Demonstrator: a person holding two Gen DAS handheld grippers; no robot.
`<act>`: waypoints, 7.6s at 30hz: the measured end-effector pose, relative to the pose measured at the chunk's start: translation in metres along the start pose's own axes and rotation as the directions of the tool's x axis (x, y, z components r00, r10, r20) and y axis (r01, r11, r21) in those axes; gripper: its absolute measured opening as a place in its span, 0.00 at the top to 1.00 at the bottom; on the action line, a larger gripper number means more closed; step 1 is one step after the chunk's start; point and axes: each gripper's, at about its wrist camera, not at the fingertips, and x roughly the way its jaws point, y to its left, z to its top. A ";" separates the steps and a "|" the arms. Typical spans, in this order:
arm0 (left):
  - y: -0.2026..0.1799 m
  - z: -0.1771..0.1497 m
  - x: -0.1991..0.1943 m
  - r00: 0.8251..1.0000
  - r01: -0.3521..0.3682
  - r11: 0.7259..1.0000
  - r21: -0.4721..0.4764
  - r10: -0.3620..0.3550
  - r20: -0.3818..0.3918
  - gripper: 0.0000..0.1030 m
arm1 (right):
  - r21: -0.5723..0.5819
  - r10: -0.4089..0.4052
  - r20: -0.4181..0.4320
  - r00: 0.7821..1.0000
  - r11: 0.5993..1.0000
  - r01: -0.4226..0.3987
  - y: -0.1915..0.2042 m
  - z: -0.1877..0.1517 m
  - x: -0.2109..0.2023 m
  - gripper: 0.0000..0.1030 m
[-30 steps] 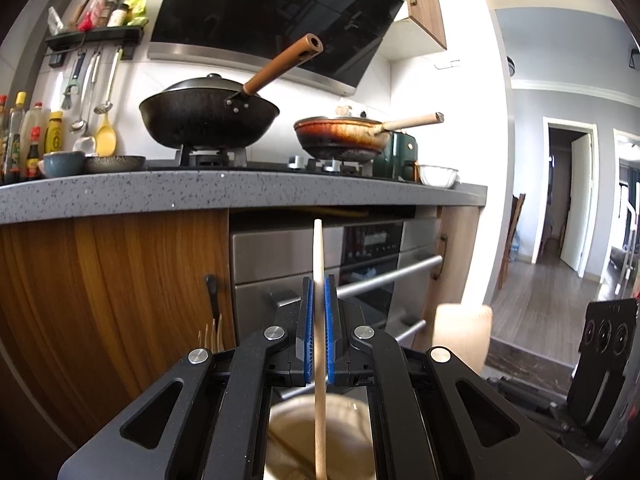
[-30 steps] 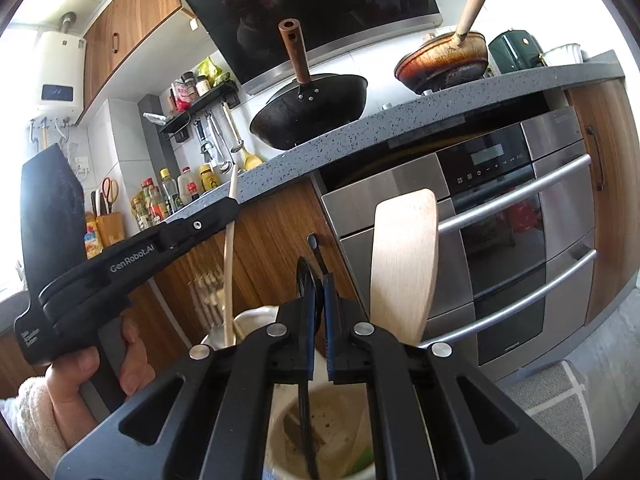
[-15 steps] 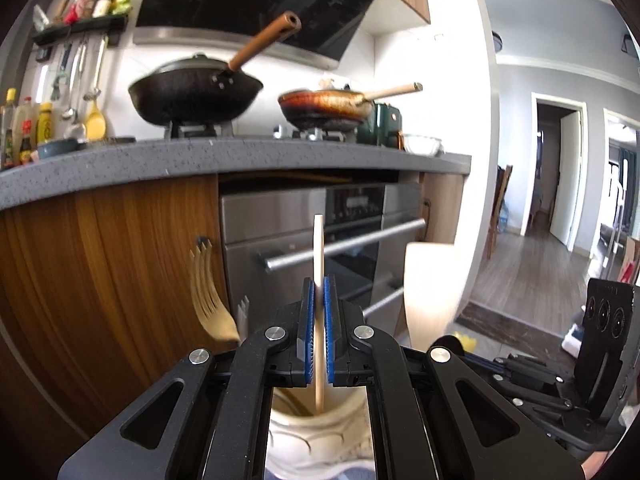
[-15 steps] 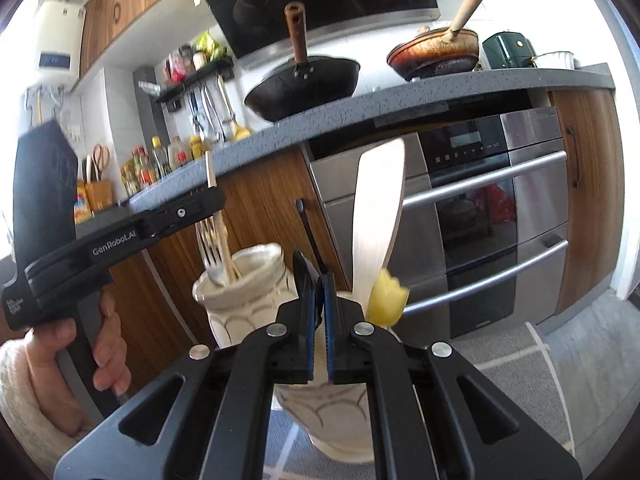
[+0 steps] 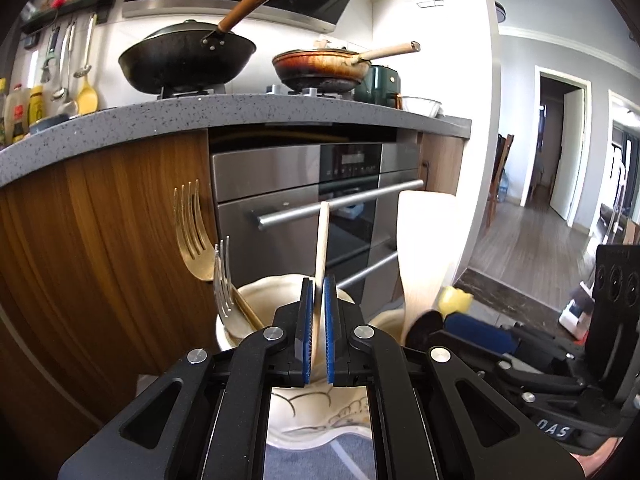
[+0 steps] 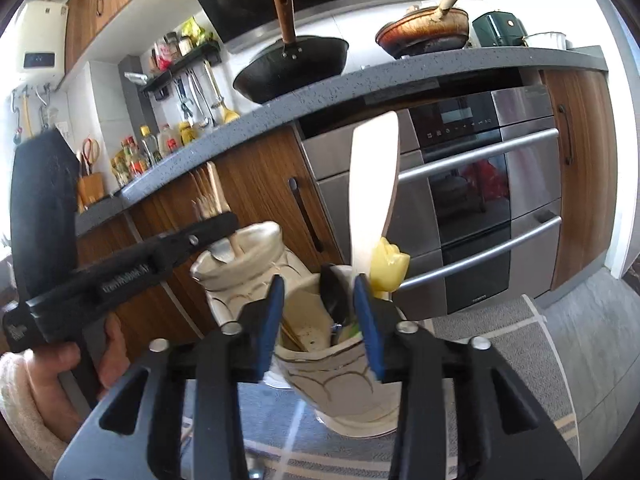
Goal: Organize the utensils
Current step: 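Open the left tool dropping the chopstick while the right tool drops the black spoon, then withdraw both open tools from the vase back over the cloth, then close the right tool on the yellow plastic spoon while the left tool grasps a thin silver utensil, then lift the yellow spoon with the right tool while the left tool lifts the silver utensil, then carry the yellow spoon over the vase with the right tool while the left tool carries the silver utensil, then drop the yellow spoon into the shorter pot while the left tool drops its utensil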
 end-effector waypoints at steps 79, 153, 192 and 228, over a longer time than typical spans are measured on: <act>0.074 -0.164 -0.094 0.925 -0.278 0.922 -0.270 0.180 -0.336 0.98 | -0.305 -0.148 -0.450 0.880 0.952 0.004 0.080 -0.125 -0.020 0.42; 0.030 0.012 -0.152 0.988 -0.083 0.992 -0.098 0.094 0.120 0.98 | -0.079 0.025 -0.031 0.999 0.997 -0.027 0.041 0.016 -0.049 0.90; 0.017 0.051 -0.016 0.997 -0.077 0.995 0.057 0.076 0.028 0.98 | -0.071 -0.005 0.177 0.984 0.997 0.018 0.002 0.024 0.026 0.91; -0.003 0.013 0.003 0.990 -0.043 0.998 0.047 0.049 -0.131 0.67 | -0.047 -0.065 0.055 0.996 0.997 0.067 -0.002 -0.010 -0.029 0.74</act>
